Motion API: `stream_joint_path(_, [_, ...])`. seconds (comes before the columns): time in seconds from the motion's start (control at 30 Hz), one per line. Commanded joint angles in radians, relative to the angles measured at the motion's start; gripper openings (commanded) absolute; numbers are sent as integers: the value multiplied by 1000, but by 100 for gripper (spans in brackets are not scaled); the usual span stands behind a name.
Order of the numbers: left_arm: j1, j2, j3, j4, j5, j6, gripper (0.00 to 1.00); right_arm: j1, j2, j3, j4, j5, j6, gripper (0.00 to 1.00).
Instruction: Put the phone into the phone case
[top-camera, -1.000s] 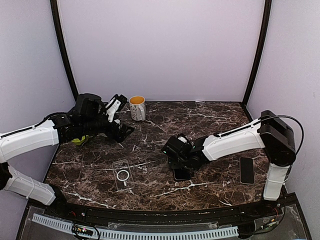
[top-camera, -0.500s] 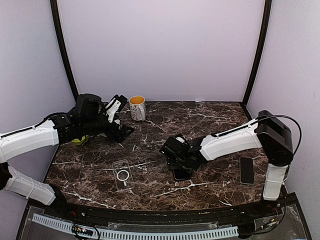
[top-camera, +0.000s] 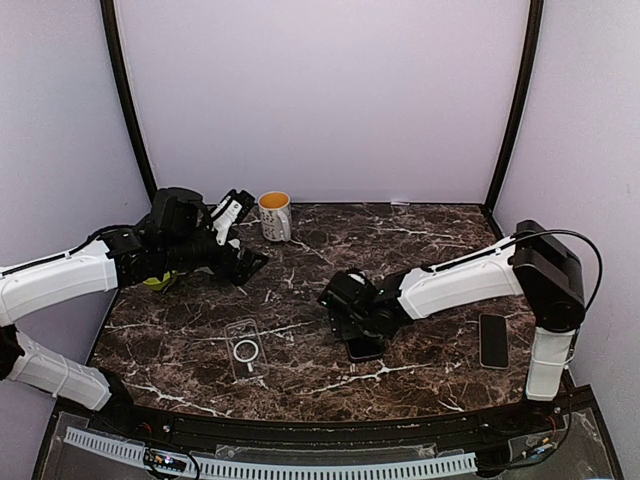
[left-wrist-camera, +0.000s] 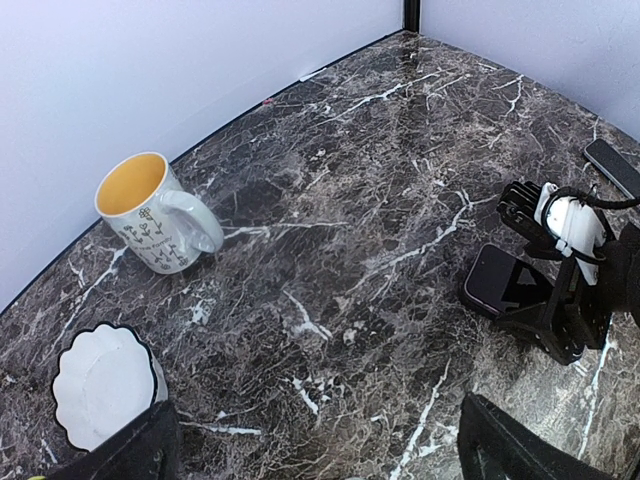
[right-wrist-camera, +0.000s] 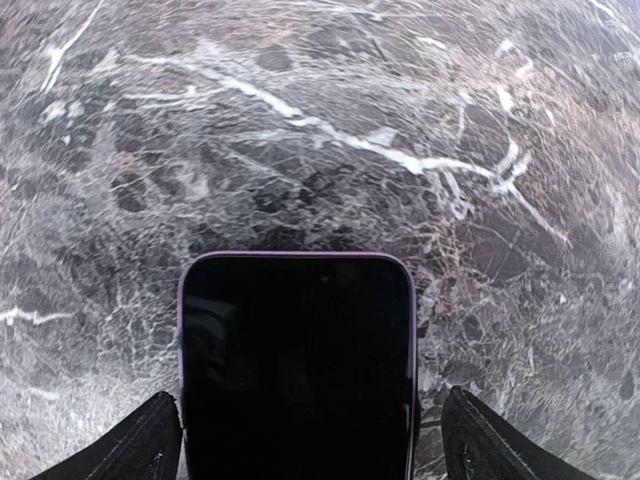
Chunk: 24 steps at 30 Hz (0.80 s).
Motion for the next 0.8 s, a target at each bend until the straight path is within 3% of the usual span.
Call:
stream_joint_path(0.0, [6, -28, -16, 24, 12, 10, 99, -2, -27, 57, -70, -28, -83, 93])
stream_joint_path(0.23, [7, -30, -16, 24, 12, 13, 99, 38, -39, 125, -263, -45, -89, 78])
stream_joint_path(0.33, [6, -30, -16, 24, 13, 13, 99, 70, -37, 147, -306, -66, -65, 64])
stream_joint_path(0.5, [6, -27, -16, 22, 45, 13, 99, 88, -60, 112, -243, -200, -44, 45])
stream_joint_path(0.63, [6, -24, -16, 22, 42, 16, 99, 87, -49, 90, -240, -199, -10, 25])
stream_joint_path(0.77, [5, -21, -17, 21, 45, 14, 99, 88, -23, 87, -231, -221, -10, 14])
